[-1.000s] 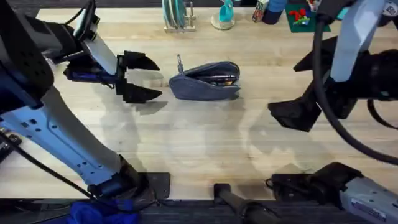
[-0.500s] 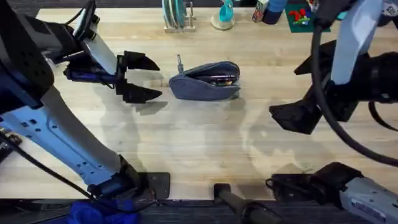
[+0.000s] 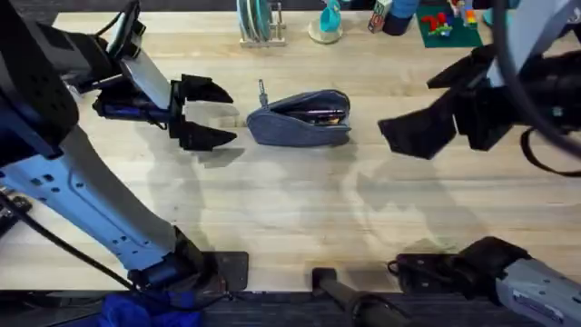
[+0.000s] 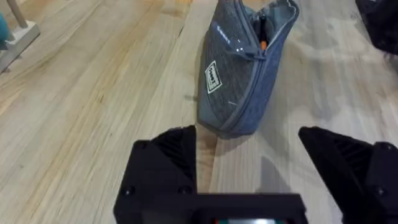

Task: Unzip the bag, pick up the pens from the table one at a time and place them inside, then zip the bag closed.

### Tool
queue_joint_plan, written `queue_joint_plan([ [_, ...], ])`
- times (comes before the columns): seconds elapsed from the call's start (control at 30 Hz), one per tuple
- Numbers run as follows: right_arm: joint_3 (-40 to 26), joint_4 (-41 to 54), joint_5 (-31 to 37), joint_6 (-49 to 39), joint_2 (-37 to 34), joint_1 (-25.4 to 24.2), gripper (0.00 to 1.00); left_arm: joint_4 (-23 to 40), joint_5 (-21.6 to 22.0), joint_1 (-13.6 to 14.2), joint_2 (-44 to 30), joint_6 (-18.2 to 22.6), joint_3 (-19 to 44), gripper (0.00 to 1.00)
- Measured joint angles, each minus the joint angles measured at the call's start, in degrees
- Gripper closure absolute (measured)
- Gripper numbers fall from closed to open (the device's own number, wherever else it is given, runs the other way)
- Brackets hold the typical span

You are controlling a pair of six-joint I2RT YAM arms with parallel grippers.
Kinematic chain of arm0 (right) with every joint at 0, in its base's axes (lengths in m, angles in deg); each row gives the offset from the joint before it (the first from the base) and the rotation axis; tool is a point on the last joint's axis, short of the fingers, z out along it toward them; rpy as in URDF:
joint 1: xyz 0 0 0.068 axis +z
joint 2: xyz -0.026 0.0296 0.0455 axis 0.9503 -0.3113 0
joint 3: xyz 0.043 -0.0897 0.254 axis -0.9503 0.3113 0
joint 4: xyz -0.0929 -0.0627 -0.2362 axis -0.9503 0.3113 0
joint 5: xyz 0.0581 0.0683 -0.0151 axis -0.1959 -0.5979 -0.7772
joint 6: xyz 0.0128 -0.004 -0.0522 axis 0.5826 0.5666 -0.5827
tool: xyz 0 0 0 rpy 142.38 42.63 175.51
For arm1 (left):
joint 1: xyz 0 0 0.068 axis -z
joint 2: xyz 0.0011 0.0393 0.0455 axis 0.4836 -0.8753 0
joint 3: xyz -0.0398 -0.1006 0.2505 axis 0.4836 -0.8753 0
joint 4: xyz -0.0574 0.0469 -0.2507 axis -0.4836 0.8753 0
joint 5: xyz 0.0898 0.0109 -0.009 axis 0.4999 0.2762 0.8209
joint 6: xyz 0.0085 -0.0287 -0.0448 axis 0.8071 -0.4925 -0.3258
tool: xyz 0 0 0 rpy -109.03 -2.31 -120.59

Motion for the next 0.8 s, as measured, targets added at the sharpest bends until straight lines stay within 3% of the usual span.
queue_joint_plan([
  [0.1,-0.17,0.82,0.0,8.26,-2.03,0.02,0.005,0.02,-0.07,0.0,0.0,0.0,-0.02,0.004],
  [0.3,-4.59,6.5,0.0,13.87,-11.91,0.61,0.005,0.02,-0.07,0.0,0.0,0.0,-0.02,0.005],
  [0.8,-27.72,11.77,7.37,20.07,-33.52,12.39,0.006,0.0,-0.07,0.0,0.0,-0.02,-0.02,0.005],
])
